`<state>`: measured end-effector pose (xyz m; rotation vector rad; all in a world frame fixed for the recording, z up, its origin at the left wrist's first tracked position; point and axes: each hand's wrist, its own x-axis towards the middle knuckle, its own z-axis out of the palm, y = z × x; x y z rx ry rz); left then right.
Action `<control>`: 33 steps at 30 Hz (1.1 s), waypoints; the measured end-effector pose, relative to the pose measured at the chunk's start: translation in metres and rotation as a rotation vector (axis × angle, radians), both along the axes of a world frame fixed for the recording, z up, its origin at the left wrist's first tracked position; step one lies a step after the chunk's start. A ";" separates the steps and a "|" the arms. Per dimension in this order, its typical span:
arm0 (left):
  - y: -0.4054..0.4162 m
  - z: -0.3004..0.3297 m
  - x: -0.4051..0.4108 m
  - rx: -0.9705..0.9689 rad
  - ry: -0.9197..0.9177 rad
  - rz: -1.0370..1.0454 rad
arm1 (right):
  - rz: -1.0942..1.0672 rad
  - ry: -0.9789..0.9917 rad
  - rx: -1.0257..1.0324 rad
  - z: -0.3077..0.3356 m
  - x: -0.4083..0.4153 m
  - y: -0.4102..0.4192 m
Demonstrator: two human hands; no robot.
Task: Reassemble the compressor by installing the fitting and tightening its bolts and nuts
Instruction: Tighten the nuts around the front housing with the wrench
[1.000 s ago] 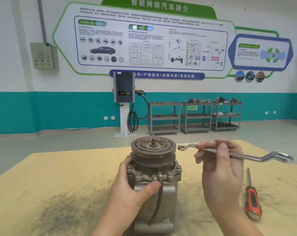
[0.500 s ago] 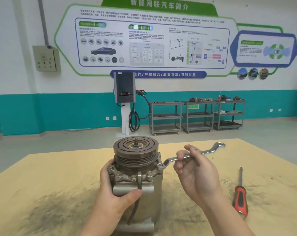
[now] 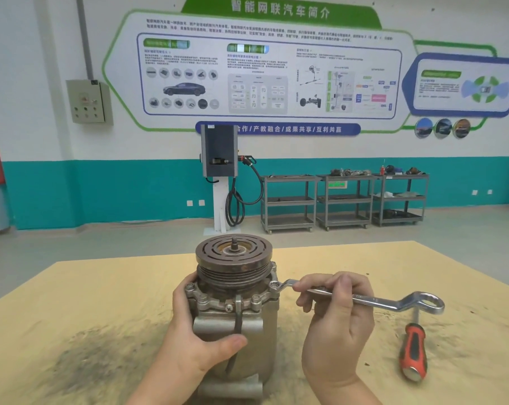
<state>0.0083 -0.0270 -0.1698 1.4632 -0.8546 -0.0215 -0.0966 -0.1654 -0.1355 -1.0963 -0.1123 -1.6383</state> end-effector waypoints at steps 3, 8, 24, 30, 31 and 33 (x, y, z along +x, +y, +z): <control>0.002 0.002 -0.004 -0.003 0.004 -0.005 | -0.135 0.025 -0.169 -0.003 -0.001 0.004; 0.001 0.005 -0.006 0.000 0.020 -0.019 | -0.225 0.045 -0.342 -0.006 0.002 0.016; 0.001 0.012 -0.011 -0.020 0.040 0.076 | 0.622 0.275 0.379 0.026 -0.005 -0.037; -0.003 0.011 -0.016 -0.075 0.054 0.109 | 0.804 0.411 0.442 0.029 0.002 -0.052; -0.003 0.010 -0.017 -0.081 0.052 0.113 | 0.803 0.416 0.439 0.029 0.004 -0.054; -0.005 0.009 -0.017 -0.088 0.044 0.119 | 0.794 0.429 0.419 0.029 0.007 -0.056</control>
